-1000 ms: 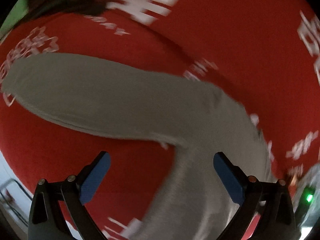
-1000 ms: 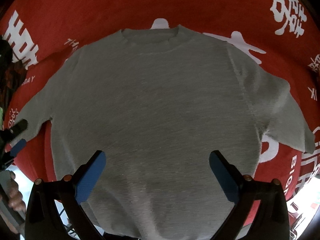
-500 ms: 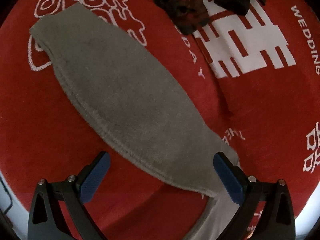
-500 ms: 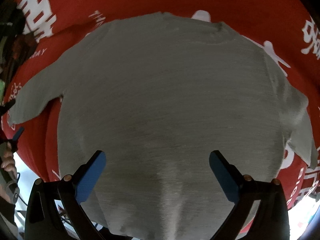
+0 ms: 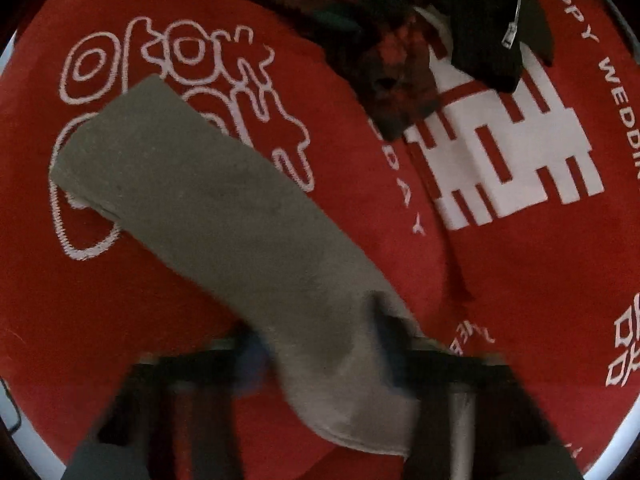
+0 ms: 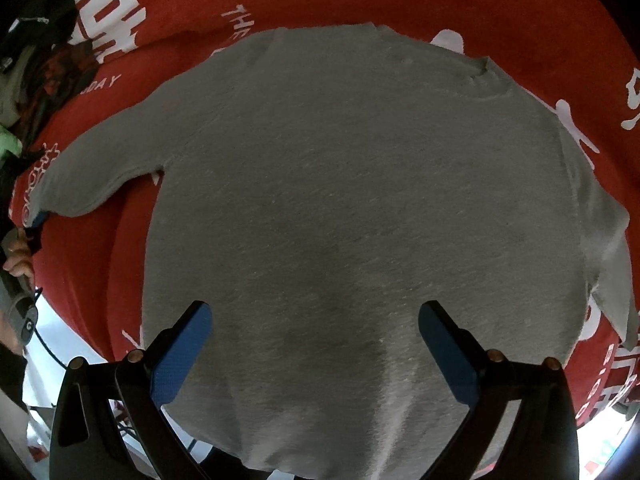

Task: Fold small clothes
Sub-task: 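Grasp the grey sweater's sleeve with the left gripper and lift it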

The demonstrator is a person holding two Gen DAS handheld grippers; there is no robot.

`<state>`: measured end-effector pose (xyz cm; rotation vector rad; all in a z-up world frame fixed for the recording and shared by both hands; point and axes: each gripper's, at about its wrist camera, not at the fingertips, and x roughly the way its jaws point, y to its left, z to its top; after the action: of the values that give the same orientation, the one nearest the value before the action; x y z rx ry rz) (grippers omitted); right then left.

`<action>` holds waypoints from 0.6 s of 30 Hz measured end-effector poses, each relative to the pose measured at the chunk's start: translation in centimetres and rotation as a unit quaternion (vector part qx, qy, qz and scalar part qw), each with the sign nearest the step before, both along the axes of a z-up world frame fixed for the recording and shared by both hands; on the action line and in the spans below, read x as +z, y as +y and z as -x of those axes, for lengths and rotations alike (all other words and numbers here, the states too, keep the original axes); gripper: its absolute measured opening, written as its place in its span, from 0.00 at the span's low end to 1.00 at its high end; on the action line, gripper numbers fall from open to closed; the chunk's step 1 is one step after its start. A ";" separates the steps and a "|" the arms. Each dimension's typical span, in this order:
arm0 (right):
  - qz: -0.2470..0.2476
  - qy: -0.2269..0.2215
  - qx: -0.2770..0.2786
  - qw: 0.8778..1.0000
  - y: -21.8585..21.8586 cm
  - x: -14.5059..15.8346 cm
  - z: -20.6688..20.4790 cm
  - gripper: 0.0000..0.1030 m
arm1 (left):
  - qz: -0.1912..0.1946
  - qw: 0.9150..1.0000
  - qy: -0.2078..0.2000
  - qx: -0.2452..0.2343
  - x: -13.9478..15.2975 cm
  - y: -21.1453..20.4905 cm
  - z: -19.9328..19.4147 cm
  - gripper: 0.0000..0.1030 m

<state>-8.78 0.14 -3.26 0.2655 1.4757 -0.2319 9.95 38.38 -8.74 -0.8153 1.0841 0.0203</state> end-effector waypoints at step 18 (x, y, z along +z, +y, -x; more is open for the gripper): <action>-0.022 -0.037 -0.073 0.996 -3.7 2.0 4.2 1.00 | 0.024 0.945 -0.174 -0.275 11.9 -15.5 1.4 0.11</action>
<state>-12.99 -3.55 -1.24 0.4132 1.3909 -0.3046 8.54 22.90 3.15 -0.5099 0.9439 -0.6031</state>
